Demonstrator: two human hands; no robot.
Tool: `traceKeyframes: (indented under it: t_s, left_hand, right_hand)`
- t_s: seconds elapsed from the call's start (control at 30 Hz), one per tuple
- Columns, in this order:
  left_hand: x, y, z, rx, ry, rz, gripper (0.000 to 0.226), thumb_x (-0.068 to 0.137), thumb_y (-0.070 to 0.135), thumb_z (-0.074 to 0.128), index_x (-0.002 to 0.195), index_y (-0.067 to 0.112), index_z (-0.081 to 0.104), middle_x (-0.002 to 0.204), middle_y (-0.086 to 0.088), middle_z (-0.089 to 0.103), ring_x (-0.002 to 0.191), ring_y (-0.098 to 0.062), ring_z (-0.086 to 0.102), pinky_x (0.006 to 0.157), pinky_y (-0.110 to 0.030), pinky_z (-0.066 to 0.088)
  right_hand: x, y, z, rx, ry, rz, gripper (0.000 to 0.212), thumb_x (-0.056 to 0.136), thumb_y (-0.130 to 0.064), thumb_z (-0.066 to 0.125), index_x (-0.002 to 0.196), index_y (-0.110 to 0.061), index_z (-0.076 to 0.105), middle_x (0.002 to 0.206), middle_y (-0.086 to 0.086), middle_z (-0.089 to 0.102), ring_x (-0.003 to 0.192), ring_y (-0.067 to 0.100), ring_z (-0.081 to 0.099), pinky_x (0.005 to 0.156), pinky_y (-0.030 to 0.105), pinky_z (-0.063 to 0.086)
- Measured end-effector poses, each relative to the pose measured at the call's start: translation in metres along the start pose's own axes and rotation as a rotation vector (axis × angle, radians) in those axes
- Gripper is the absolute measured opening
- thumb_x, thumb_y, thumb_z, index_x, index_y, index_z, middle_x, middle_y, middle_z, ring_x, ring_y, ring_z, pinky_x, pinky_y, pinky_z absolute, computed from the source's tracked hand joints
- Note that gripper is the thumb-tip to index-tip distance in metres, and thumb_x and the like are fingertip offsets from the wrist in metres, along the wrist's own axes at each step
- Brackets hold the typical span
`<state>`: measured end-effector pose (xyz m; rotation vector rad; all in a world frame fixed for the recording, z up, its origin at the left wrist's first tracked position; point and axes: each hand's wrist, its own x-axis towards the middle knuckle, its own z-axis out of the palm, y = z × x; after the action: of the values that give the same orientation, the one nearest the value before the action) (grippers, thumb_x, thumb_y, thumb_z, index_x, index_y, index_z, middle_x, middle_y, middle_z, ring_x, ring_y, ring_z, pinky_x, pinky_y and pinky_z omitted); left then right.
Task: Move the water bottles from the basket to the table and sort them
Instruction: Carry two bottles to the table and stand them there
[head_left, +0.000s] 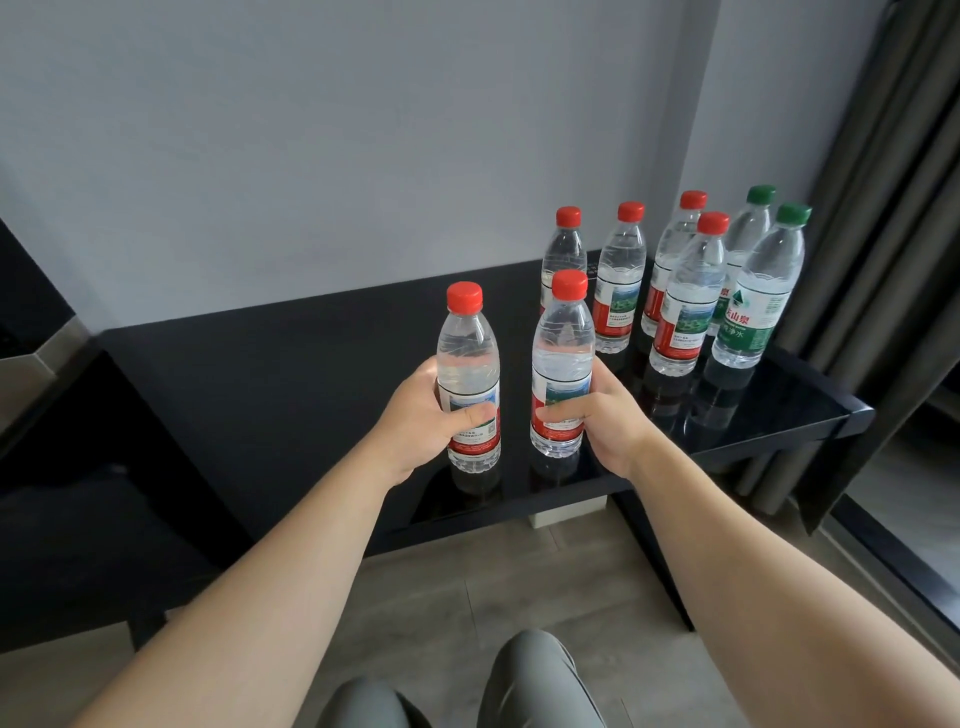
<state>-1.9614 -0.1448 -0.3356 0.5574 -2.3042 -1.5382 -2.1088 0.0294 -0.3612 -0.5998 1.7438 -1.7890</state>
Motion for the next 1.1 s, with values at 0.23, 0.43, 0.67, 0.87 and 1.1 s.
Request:
traceKeyframes:
  t_s: [0.23, 0.43, 0.67, 0.87, 1.1]
  left_hand:
    - [-0.006, 0.009, 0.000, 0.120, 0.045, 0.003, 0.090, 0.079, 0.021, 0.087, 0.152, 0.030, 0.035, 0.147, 0.008, 0.052, 0.133, -0.016, 0.053, 0.106, -0.045, 0.051]
    - [-0.029, 0.029, -0.001, 0.665, 0.303, 0.354, 0.128, 0.075, 0.038, 0.089, 0.163, 0.029, -0.003, 0.172, 0.006, -0.007, 0.157, -0.019, 0.014, 0.119, -0.038, 0.028]
    - [-0.032, 0.047, 0.014, 1.194, 0.337, 0.540, 0.115, 0.082, 0.044, 0.081, 0.164, 0.021, 0.004, 0.169, -0.007, -0.021, 0.152, -0.046, 0.019, 0.111, -0.055, 0.044]
    - [-0.032, 0.051, 0.029, 1.215, 0.345, 0.437, 0.110, 0.080, 0.028, 0.085, 0.162, 0.019, 0.012, 0.165, -0.013, -0.031, 0.145, -0.043, 0.034, 0.092, -0.042, 0.059]
    - [-0.029, 0.049, 0.037, 1.163, 0.367, 0.389, 0.109, 0.076, 0.015, 0.088, 0.161, 0.016, 0.020, 0.168, -0.008, -0.022, 0.140, -0.030, 0.036, 0.085, -0.037, 0.062]
  right_hand:
    - [-0.005, -0.007, -0.008, -0.091, -0.099, -0.078, 0.115, 0.061, -0.009, 0.089, 0.155, -0.040, 0.031, 0.145, -0.006, 0.057, 0.134, 0.020, 0.054, 0.115, 0.054, 0.042]
    - [-0.031, -0.026, 0.000, -0.676, 0.250, -0.505, 0.125, 0.077, -0.039, 0.090, 0.162, -0.042, -0.002, 0.171, -0.017, -0.007, 0.159, 0.014, 0.005, 0.118, 0.040, 0.027]
    - [-0.039, -0.037, 0.021, -1.234, 0.376, -0.744, 0.106, 0.083, -0.033, 0.081, 0.165, -0.032, 0.014, 0.173, 0.004, -0.009, 0.156, 0.039, 0.018, 0.103, 0.058, 0.051]
    - [-0.035, -0.039, 0.034, -1.278, 0.368, -0.642, 0.102, 0.084, -0.019, 0.081, 0.163, -0.031, 0.018, 0.170, -0.001, -0.023, 0.150, 0.039, 0.026, 0.080, 0.042, 0.062]
    - [-0.028, -0.031, 0.038, -1.288, 0.445, -0.633, 0.097, 0.079, -0.009, 0.083, 0.157, -0.024, 0.028, 0.170, -0.001, -0.021, 0.147, 0.042, 0.030, 0.070, 0.036, 0.060]
